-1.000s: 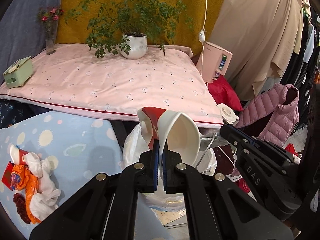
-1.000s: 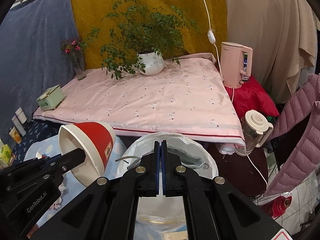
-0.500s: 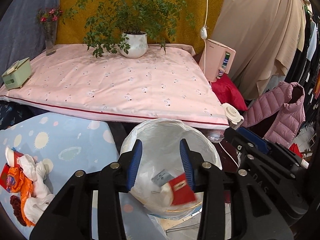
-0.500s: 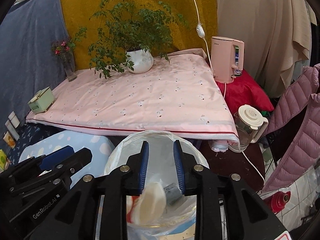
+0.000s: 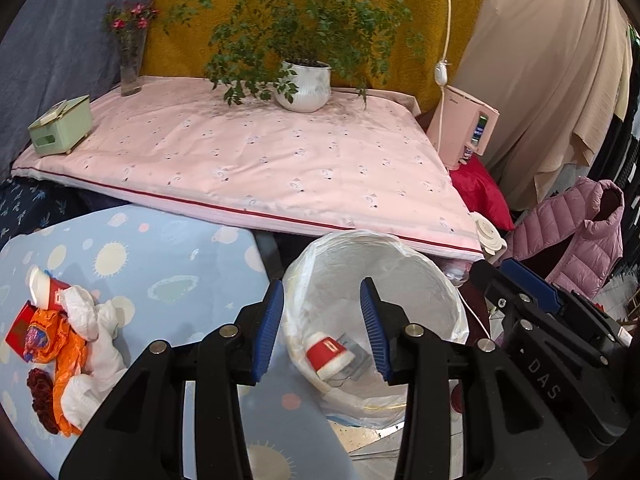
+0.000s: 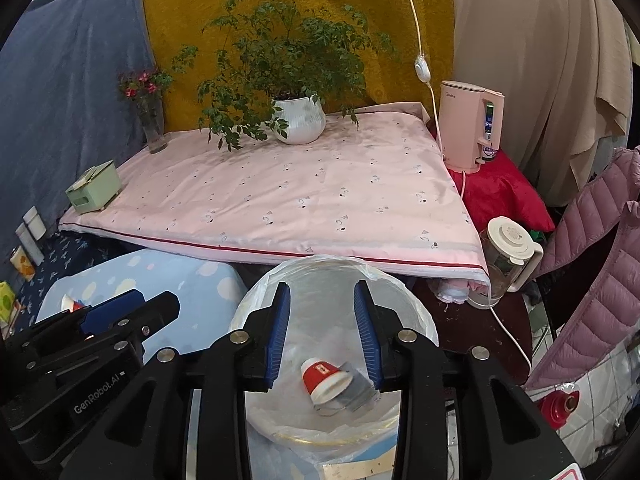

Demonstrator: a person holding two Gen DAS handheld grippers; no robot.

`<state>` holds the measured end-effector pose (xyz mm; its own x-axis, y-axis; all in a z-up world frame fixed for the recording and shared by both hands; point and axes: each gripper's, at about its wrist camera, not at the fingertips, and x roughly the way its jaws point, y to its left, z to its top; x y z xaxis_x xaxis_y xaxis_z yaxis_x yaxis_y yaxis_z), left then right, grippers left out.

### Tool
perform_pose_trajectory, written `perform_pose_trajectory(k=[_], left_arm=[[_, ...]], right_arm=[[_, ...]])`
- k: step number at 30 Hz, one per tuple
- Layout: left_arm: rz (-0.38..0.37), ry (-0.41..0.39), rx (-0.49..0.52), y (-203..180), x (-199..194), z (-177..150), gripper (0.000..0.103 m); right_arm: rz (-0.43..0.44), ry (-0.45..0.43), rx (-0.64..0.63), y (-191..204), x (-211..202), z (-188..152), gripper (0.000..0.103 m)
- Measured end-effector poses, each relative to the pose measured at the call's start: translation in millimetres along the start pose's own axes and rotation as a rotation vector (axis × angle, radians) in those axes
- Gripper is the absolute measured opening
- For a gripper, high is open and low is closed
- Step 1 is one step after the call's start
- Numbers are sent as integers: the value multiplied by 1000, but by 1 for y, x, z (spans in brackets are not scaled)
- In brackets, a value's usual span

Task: Collect trash
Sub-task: 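Carry the paper cup with the left tool over the bin and release, then return the left tool to the pile and grasp the dark red scrunchie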

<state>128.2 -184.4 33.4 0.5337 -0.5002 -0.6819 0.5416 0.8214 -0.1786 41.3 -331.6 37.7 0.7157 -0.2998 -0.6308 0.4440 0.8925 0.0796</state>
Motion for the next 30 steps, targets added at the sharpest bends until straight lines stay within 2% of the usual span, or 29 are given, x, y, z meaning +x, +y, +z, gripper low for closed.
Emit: perform_pose_trajectory(k=[2,5,11,21,25,30], left_arm=[[12,-2,-13,8,-3,-3,38],[40,-9,-36,23,-9,-9,45],[99,-3,-102,64,-20,-22,48],[234,-10,-223,156,-51,-56,59],[302,-7,-280,196,-64,-75,68],[383,22,-357,248,-76,-104,71]], right_arm=[[9,5,-10,7,0,-1,33],[27,11,-29,22,-1,-5,33],[80,24,-69,58,-3,-13,33],[192,73,-147,135,-4,-35,34],[240,94,-172,164,-5,-45,43],[289,135,-219,204,1,-65,43]])
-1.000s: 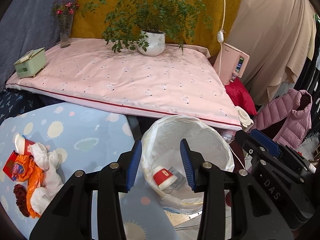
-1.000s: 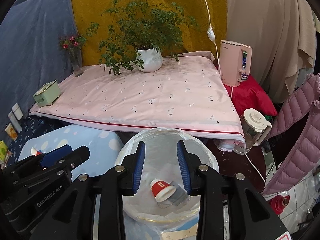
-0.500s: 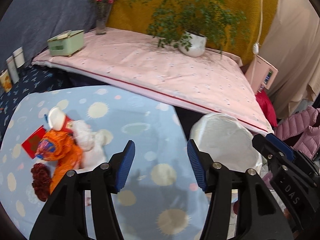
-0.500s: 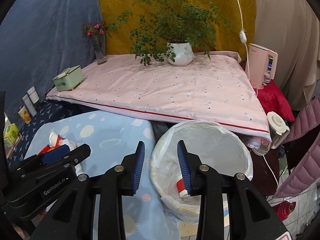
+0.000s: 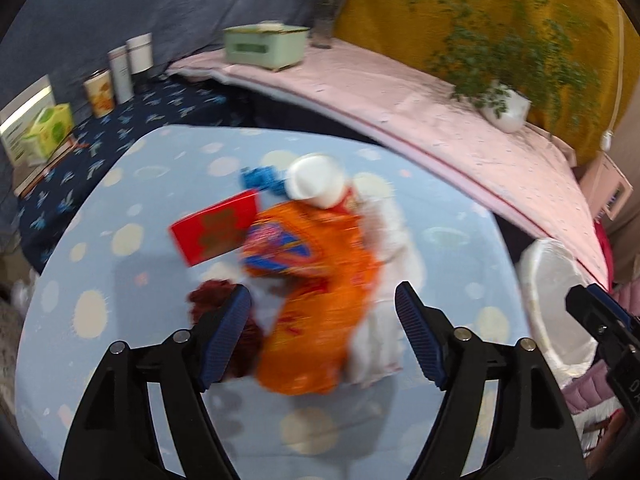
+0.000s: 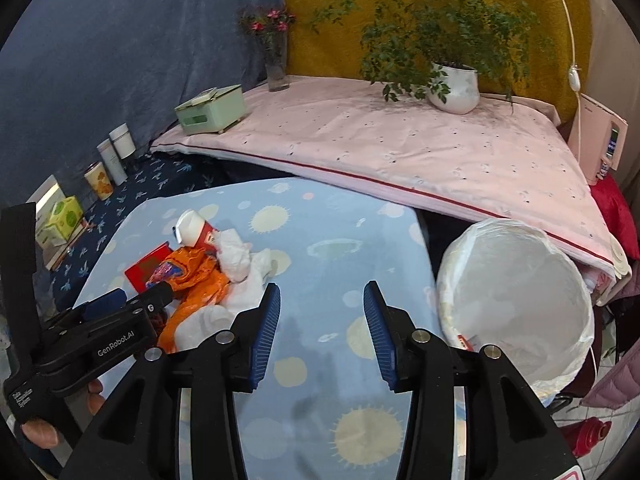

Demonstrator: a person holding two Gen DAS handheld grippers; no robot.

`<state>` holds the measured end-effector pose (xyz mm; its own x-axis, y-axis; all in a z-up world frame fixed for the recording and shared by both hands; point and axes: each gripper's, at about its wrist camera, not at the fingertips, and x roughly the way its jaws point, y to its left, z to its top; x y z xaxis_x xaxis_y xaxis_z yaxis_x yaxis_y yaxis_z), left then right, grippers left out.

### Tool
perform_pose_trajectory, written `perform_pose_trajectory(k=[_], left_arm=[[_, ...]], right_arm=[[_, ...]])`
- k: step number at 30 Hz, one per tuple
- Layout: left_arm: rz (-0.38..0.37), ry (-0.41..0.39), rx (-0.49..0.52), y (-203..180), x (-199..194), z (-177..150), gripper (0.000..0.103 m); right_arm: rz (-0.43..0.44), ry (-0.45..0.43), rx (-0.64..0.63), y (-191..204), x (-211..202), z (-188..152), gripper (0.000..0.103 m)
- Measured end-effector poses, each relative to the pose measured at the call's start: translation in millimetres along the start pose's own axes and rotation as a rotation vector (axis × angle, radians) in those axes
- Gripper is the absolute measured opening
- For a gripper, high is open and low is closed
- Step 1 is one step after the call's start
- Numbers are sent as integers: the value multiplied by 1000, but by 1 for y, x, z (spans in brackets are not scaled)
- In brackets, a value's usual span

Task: Collect trash
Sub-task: 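Return the left tool to the pile and grasp the dark red scrunchie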

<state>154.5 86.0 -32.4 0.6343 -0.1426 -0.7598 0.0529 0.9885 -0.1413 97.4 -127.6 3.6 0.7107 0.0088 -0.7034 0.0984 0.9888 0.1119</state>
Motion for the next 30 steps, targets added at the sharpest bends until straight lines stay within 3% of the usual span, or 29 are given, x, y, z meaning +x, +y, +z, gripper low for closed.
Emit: perform_pose_trajectory(k=[9,17,24,26,27,30], left_arm=[[84,82,-104,76,24,-25,71],[77,144,-152,98,47,-35,70],[41,175,-153,104,63,-36,53],[36,168,-142,103,65,-35,45],[27,168,-137,103,66,-34,35],[-17,181,-140,103,68,-31,22]], right_arm=[[63,83,-47,54,37,-18,43],[76,138,-60,71,63,-26,43],[80,173,-68,82,84,-29,40],[83,181,-70,84,89,-29,36],[85,187,-71,85,92,-30,30],[96,203,-76,89,98,-31,15]])
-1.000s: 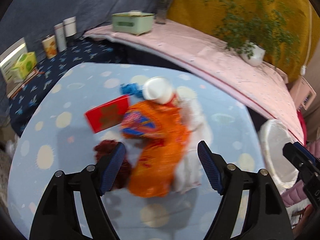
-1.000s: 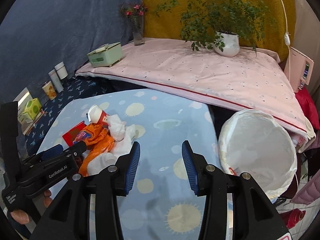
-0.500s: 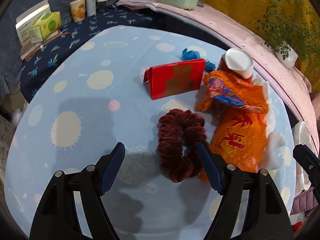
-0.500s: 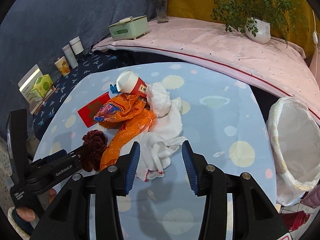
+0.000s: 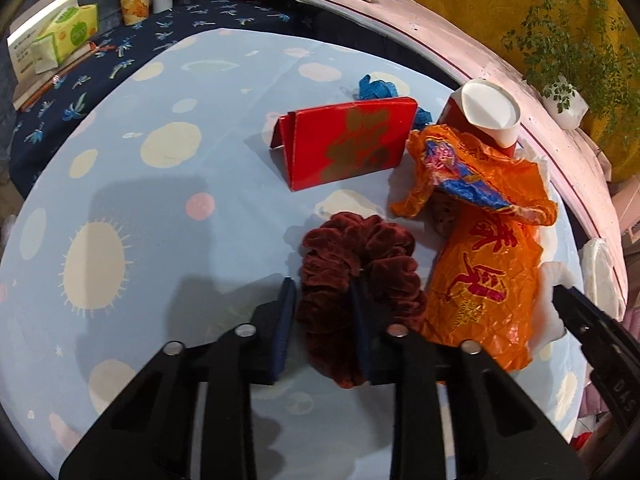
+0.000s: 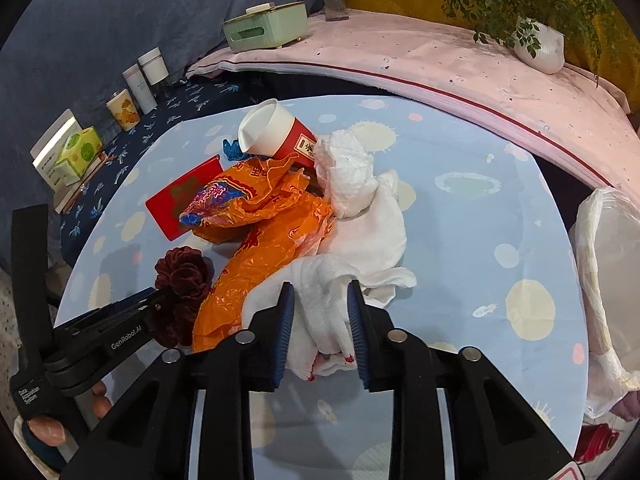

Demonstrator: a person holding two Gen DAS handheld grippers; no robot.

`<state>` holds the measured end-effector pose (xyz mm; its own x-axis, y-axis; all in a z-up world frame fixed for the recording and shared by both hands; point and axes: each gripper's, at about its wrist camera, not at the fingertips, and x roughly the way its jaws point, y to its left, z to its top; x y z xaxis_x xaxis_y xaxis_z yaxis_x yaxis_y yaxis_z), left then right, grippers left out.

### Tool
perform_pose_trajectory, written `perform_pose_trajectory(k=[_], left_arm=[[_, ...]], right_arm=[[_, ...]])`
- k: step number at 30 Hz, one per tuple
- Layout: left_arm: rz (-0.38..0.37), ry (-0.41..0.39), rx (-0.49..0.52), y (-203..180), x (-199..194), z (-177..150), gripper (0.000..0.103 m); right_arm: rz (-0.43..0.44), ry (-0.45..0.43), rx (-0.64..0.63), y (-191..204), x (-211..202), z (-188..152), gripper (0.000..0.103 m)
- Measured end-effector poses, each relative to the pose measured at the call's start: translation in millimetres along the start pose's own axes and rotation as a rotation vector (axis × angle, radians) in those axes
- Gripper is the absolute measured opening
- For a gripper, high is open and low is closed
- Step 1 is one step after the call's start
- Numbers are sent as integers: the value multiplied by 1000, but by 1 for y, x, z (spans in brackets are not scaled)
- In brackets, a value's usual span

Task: Collect trash
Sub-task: 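Return the left tool to the pile and grasp the dark red scrunchie, then carry the scrunchie with the left tool into the bin and release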

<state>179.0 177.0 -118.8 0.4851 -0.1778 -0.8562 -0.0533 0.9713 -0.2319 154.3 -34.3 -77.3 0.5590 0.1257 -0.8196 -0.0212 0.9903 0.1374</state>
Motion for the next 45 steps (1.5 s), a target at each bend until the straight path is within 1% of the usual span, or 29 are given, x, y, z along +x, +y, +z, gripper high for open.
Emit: perform_pose_trajectory(k=[1,2,4,7,10,15,19,21,22,23,25,27,28,36,38,39,40,45], left_arm=[[-2,-2,4,-1,0,1,21],[0,-5,10,-2,-1,1,19],[-2,-10,17,-4,-3,1,17],[-7,-23,13,-6,-9,3,16],[-14,-49,17,-10,-23,8,15],[-29,-118,48,-26,-56,20,14],[-62,-185,83,-47,-89,32,14],[-74,-211,94,-55,-102,36,14],[-82,-223,99,-60,-108,38,14],[-87,-232,102,-63,-112,39,14],[-93,-242,106,-68,-118,41,14],[-100,-242,106,-72,-119,43,14],[-102,-240,108,-73,-119,43,14],[-103,-218,129,-81,-109,39,15],[-100,-213,130,-81,-107,39,14],[-98,-211,130,-80,-106,40,14],[-96,-210,130,-80,-105,40,14],[-96,-209,133,-84,-104,41,14]], right_arm=[[4,4,-3,1,1,1,11],[5,3,-7,2,2,1,9],[3,-6,-21,5,0,2,1],[0,-27,-35,7,-8,4,0],[1,-68,-38,6,-25,12,0],[-4,-148,-41,0,-60,29,0],[-10,-210,-35,-9,-88,45,0],[7,-202,-15,-16,-94,49,0],[14,-194,-5,-19,-94,49,1],[17,-189,4,-21,-92,47,4],[12,-171,8,-22,-85,40,22],[32,-147,16,-23,-74,32,33],[39,-134,17,-22,-67,28,35],[73,-39,24,-14,-10,12,35],[80,-17,32,-15,0,9,26],[85,-7,34,-16,3,8,12],[89,0,36,-17,4,8,7],[78,-59,30,-22,-19,15,6]])
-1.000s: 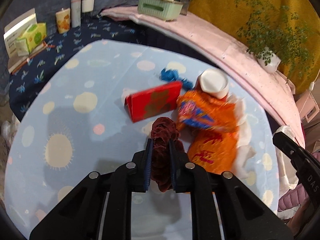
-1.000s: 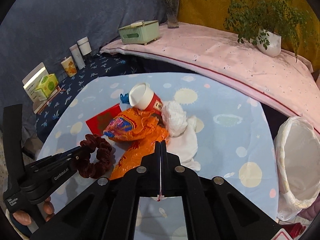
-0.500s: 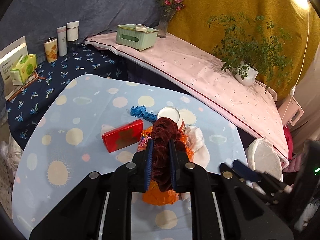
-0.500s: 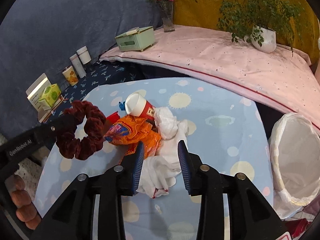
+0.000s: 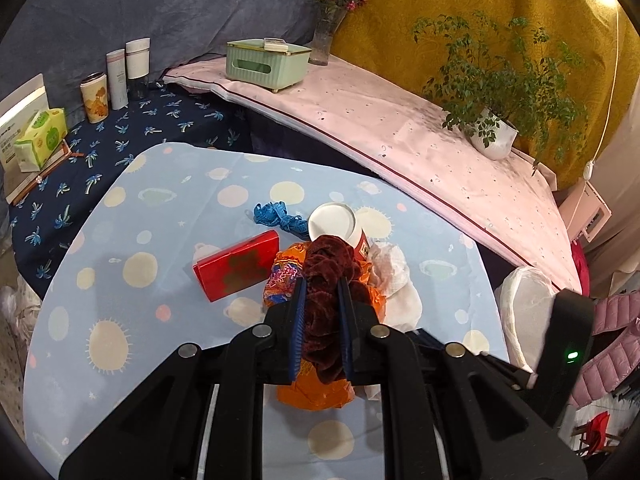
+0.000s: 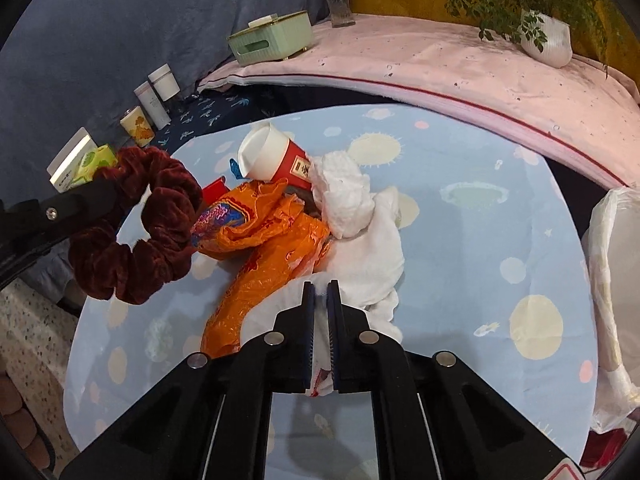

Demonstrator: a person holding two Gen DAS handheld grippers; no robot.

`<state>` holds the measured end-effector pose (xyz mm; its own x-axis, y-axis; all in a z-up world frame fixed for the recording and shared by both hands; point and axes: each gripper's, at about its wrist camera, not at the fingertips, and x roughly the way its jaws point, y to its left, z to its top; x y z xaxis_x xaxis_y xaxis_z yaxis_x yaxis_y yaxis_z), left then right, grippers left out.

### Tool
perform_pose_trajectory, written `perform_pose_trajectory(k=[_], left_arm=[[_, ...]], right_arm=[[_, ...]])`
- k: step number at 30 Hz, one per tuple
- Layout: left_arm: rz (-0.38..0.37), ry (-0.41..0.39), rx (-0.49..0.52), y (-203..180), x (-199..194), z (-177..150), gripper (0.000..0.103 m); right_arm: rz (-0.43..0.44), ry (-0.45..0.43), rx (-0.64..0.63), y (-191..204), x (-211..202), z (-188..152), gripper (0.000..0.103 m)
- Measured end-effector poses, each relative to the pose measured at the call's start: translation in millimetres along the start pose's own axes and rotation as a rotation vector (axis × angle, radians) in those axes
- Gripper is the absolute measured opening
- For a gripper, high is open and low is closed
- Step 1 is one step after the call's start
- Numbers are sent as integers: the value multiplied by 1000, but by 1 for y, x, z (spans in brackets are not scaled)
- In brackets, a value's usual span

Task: Collect trash
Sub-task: 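Carry the scrunchie with the left tool into the bin and release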

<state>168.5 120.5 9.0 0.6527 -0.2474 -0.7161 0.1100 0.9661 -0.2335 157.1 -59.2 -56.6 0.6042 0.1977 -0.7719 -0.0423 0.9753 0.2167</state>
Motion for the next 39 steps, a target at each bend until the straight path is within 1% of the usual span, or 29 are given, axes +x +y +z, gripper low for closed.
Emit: perform_pose_trajectory(k=[5,9,14,17,23,31,39], left_arm=[[-21,-14,25,-19,-6,6,14],[-59,-29,54,-45,-13,15,14],[-130,-44,97,-88,-21,29,14],[-180,-45,120,-117,-23,33,15],[-254,-46,187,-180,-26,34,15],[-351,-25,262,-254,-21,23,15],[-402,35,341,-313,5,2,15]], right_arm=[[-24,-86,6,-13,-40,23,6],[-55,-161,15,-30,-77,45,6],[-101,-246,37,-59,-123,69,6],[-144,-299,53,-80,-153,78,6],[-206,-371,106,-126,-199,82,6],[-294,-382,176,-186,-224,67,6],[-346,-329,270,-247,-217,39,6]])
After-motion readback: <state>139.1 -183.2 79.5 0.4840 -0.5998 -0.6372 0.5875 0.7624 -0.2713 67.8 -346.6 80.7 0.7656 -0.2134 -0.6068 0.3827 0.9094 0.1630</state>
